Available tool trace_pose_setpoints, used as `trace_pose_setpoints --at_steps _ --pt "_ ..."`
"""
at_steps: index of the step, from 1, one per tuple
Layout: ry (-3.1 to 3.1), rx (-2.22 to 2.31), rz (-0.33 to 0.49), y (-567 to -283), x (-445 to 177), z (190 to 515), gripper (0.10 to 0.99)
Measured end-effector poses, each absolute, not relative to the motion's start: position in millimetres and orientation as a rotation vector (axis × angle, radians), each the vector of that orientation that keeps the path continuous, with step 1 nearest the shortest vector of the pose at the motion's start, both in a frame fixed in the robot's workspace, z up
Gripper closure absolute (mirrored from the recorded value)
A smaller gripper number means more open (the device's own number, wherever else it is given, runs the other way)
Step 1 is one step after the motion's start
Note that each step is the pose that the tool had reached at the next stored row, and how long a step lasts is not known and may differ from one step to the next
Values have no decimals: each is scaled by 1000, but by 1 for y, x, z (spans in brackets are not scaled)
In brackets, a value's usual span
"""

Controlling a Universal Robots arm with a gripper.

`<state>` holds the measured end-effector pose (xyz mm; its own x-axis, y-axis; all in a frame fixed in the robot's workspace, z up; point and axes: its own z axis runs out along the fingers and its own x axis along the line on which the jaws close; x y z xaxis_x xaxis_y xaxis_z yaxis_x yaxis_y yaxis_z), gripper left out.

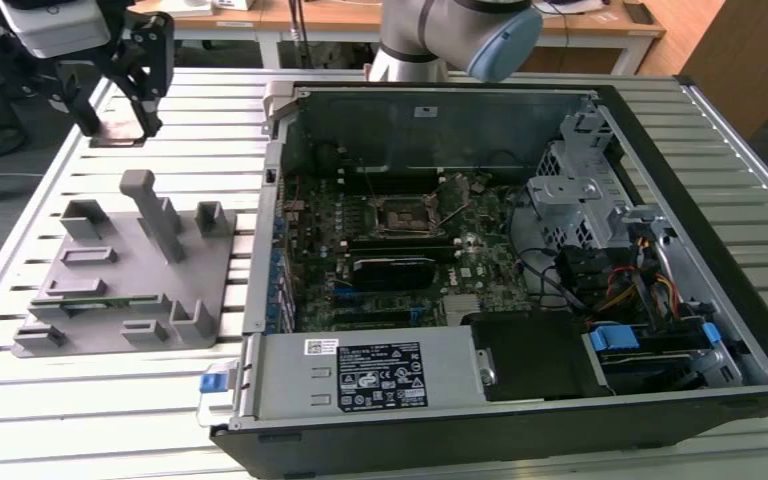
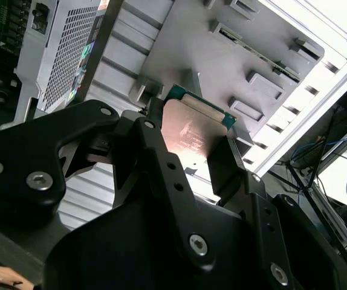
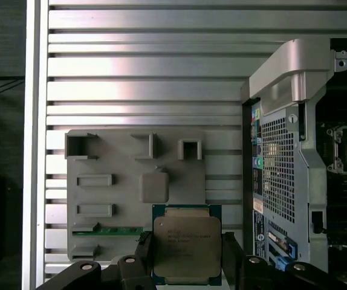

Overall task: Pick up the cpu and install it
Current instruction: 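Pick up the cpu and move it towards the insertion slot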

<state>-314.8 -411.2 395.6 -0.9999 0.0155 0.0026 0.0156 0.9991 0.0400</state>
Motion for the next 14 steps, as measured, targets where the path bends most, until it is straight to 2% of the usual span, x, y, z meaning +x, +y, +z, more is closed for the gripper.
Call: trace_pose_setpoints --at_steps 14 --pt "-3139 -24 -63 -411 -297 396 545"
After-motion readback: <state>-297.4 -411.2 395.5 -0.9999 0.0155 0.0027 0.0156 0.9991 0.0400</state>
